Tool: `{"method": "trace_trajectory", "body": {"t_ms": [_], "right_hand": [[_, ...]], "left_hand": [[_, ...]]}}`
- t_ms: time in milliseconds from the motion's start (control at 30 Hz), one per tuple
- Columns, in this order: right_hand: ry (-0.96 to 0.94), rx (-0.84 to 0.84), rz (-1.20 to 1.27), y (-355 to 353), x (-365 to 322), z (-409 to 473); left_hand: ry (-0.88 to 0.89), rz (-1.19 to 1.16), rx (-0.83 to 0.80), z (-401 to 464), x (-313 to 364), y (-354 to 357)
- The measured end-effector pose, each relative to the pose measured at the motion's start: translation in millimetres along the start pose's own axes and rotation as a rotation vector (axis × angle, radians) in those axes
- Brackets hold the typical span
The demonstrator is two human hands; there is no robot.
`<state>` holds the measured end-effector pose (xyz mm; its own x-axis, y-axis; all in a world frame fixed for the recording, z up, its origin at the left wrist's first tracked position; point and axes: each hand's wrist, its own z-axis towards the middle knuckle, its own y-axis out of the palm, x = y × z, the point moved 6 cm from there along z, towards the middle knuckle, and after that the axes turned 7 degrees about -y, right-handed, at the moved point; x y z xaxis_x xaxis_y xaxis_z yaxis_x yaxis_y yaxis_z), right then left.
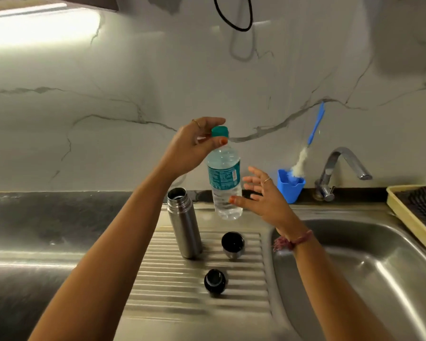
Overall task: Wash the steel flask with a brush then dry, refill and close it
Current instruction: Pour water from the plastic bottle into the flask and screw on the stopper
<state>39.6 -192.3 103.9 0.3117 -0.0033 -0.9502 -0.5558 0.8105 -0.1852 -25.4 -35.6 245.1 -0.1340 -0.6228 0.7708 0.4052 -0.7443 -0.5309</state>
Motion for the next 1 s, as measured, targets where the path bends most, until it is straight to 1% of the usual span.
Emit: {"method": "trace_trajectory", "body": {"t_ms": [100, 200, 333, 400, 467, 600, 700, 767, 933, 967, 1000], "right_hand": [[-0.013, -0.123, -0.021, -2, -9, -23], [-0.041, -0.221, 0.081, -7, -15, -50], [0.018, -0.175, 0.280, -27, -5, -78], [0.037, -0.161, 0.248, -32, 3, -89], [0.035, -0.111, 0.186, -35, 11, -97], [0.019, 0.051, 0.115, -38, 26, -112], [-0.015, 0.118, 0.028, -37, 32, -119], [-0.041, 0.161, -0.009, -36, 31, -121], [-0.085, 0.252, -0.058, -36, 29, -127], [-0.084, 0.260, -0.066, -35, 28, -129], [-0.083, 0.262, -0.065, -34, 28, -130]], "left_hand": [[-0.008, -0.096, -0.080, -28, 14, 26], [-0.011, -0.198, -0.184, -53, 26, 56], [-0.056, -0.301, -0.237, -75, 31, 89], [-0.083, -0.324, -0.250, -83, 27, 105], [-0.106, -0.356, -0.251, -92, 23, 120], [-0.217, -0.450, -0.191, -108, 14, 140], [-0.303, -0.536, -0.110, -117, 13, 148], [-0.336, -0.532, -0.032, -119, 15, 152], [-0.370, -0.459, 0.223, -122, 18, 147], [-0.390, -0.451, 0.236, -121, 18, 146], [-0.407, -0.440, 0.211, -119, 19, 147]]}}
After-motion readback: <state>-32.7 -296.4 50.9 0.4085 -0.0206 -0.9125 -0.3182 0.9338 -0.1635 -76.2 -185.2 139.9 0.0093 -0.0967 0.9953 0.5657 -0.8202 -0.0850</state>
